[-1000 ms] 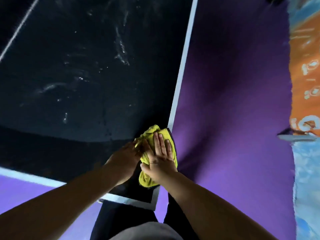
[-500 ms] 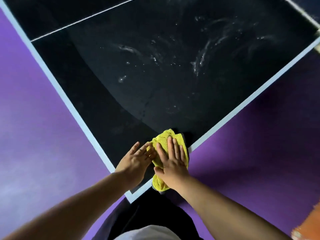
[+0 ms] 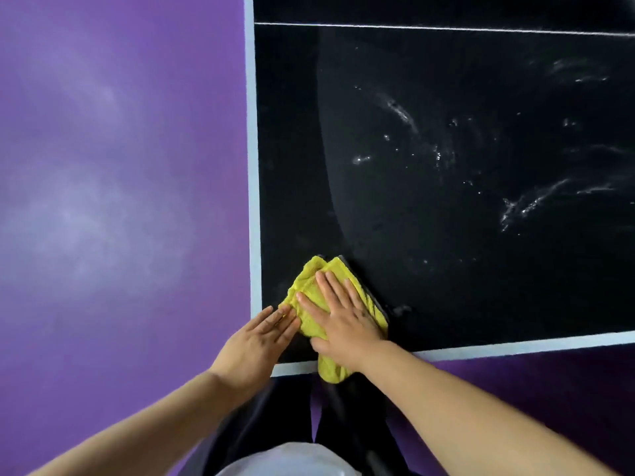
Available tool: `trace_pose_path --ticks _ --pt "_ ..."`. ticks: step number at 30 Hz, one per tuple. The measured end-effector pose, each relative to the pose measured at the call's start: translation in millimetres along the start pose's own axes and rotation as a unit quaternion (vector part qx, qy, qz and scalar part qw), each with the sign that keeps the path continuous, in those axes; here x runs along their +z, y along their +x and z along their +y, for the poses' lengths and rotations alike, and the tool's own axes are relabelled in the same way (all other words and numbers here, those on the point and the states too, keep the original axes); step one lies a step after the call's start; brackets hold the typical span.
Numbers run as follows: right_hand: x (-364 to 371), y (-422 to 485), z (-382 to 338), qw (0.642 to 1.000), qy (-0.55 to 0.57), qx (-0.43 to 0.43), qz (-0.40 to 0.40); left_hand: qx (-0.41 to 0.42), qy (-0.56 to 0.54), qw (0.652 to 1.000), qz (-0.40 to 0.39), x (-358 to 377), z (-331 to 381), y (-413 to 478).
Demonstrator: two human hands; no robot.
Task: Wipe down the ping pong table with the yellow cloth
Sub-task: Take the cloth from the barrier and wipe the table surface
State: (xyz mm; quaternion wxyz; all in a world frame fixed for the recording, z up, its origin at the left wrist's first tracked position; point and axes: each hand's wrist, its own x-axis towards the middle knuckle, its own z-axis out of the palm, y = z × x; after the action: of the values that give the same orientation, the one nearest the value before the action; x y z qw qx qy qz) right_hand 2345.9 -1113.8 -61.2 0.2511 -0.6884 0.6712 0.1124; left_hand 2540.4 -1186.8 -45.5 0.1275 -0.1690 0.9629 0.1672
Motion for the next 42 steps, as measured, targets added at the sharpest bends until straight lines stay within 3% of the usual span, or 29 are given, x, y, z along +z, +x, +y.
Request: trace_pose_path --ticks 5,10,16,23,29,33,36,42 --pt "-22 35 6 0.983 -0.06 -0.168 -0.039 -0.183 -0.02 0.982 0.031 8 27 -16" --pt "-17 36 6 0.962 -0.12 -0.242 -0.031 -0.323 -0.044 0.944 0.055 38 78 -16" --pt "-2 17 -14 0.936 -0.142 -0.319 -0.041 -0.43 -0.055 0.898 0.08 51 130 -32" --pt "13 -9 -18 0.923 -0.147 -0.353 -0.052 -0.446 -0.074 0.886 0.103 66 165 -46" --pt "26 -43 30 0.935 -0.11 -0.337 -0.021 -0.357 -0.094 0.927 0.068 79 181 -21" --pt "26 -52 61 0.953 -0.07 -0.293 0.001 -0.324 -0.109 0.936 0.082 70 193 1" --pt "17 -41 73 0.959 -0.059 -0.276 0.022 -0.328 -0.098 0.934 0.099 54 183 27" --pt "-20 18 101 0.957 -0.083 -0.274 0.034 -0.332 -0.07 0.939 0.06 27 136 82"
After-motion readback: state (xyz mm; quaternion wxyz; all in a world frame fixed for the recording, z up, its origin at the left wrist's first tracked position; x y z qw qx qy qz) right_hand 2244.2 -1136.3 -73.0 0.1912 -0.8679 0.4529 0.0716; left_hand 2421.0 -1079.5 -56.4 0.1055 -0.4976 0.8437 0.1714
